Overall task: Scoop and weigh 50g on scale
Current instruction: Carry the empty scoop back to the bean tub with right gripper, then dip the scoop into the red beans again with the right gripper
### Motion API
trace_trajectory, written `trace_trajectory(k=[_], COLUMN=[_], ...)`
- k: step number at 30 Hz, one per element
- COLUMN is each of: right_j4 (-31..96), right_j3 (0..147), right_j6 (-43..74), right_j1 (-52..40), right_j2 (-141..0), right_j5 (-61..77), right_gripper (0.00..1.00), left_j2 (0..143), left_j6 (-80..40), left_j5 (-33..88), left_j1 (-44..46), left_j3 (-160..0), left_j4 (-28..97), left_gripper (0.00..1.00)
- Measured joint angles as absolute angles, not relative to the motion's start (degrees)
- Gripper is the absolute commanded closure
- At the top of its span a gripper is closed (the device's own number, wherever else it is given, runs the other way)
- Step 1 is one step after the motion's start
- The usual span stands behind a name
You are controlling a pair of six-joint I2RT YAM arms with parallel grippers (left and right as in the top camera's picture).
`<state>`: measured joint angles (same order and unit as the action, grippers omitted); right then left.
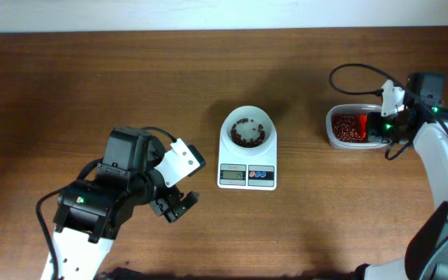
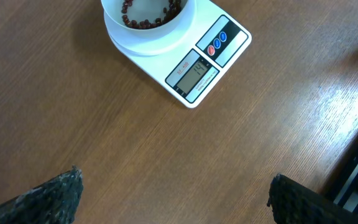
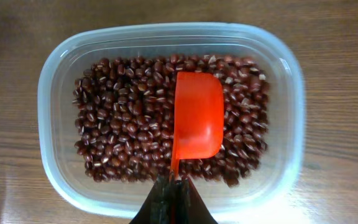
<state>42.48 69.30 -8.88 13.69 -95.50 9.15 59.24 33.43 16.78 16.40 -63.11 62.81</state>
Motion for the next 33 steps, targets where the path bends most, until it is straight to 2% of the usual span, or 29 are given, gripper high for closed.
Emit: trace_trajectory(k=[5, 11, 14, 24, 33], right_j4=[42.48, 43.24, 44.34, 45.45, 46.72], right_j3=[69.41, 69.47, 70.39, 70.5, 70.5], right_j6=[-11.2, -11.46, -10.61, -10.39, -10.2], right_j1=[13.82, 14.28, 16.95, 30.3, 31.38], right_j2=[-99.59, -99.61, -100.14, -101.23, -101.23], right_j5=[17.74, 19.18, 22.04, 45.08, 50.78], right_gripper=[0.96, 0.96, 0.96, 0.96, 0.96], left_j2=[59.24, 59.24, 59.24, 59.24, 59.24], left_j6=[33.43, 33.43, 33.43, 33.43, 33.43], left_j5=[16.78, 16.78, 16.78, 16.75, 16.78], left_j1=[16.4, 16.4, 16.4, 16.4, 16.4], left_j3=[-63.11, -63.11, -63.11, -63.11, -63.11], left_j4=[62.81, 62.81, 62.81, 62.81, 62.78], left_gripper=[0.01, 0.01, 0.01, 0.01, 0.01])
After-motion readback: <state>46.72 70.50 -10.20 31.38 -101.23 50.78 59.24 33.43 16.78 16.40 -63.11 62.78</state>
